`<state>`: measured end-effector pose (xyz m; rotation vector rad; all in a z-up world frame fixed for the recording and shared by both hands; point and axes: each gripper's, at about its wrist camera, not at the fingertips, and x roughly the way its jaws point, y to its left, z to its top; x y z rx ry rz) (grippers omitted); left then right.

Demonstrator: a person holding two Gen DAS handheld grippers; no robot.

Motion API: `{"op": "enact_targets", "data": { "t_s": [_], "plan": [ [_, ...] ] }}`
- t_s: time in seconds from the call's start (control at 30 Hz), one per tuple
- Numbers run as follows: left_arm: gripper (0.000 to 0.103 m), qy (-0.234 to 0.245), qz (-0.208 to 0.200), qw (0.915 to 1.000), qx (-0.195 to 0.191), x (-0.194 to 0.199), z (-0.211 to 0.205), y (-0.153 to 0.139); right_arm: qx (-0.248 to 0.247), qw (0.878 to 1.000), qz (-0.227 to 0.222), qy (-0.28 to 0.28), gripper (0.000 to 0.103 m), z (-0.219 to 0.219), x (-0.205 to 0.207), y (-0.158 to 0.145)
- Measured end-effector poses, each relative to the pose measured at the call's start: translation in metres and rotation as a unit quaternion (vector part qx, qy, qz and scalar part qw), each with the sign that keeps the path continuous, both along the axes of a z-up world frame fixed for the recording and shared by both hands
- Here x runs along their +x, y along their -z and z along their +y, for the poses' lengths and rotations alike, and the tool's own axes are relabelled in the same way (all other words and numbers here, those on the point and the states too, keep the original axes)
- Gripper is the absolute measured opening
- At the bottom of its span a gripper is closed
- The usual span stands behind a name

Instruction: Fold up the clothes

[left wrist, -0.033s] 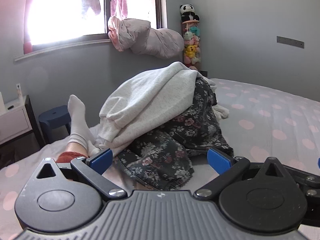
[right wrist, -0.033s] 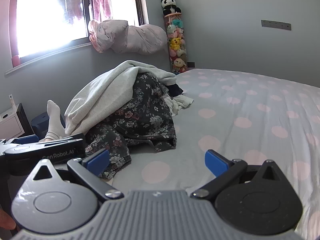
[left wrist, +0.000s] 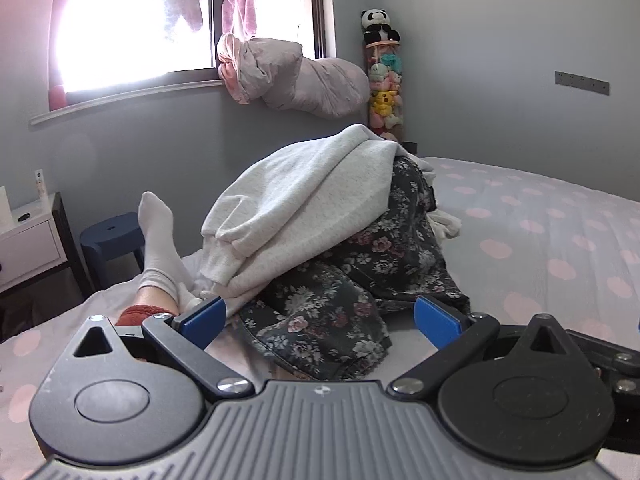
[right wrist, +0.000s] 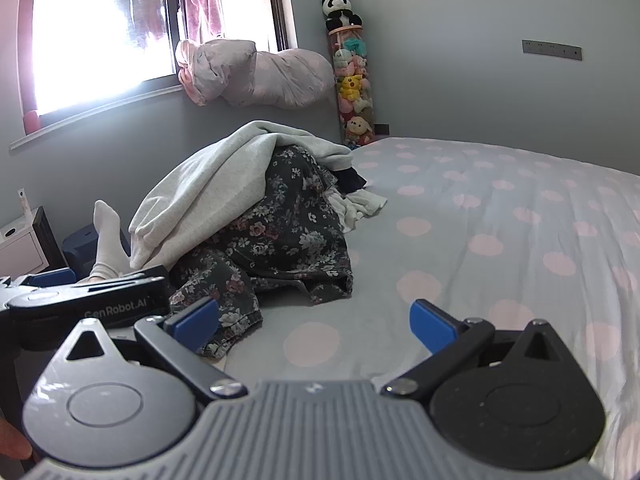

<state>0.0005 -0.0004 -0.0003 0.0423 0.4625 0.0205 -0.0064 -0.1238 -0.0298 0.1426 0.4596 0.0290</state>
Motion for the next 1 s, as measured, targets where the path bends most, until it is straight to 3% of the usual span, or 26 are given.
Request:
{"op": "enact_targets", "data": {
  "t_s": [0.13,0.5,0.7,1.0],
  "plan": [
    [0.103,0.002,0.01,0.9994,-0.032,0.002,0.009,0.0,-0.002,1.0,0.005,-0.001,0.103,0.001,0.001,0.0],
    [0.101,-0.021,-0.001,0.9997,0.01,0.0,0.002,0.0,-0.001,1.0,0.009,-0.006,0.103,0.003,0.003,0.003],
    [0.101,-0.019,0.008,0.9998,-0.004,0.002,0.007,0.002,-0.002,1.0,0.013,-0.01,0.103,0.006,0.006,0.004],
    [0.1,-0.025,0.022,0.9994,0.005,0.006,0.006,0.006,-0.001,1.0,0.021,-0.009,0.103,0.005,0.009,0.006]
  ]
}}
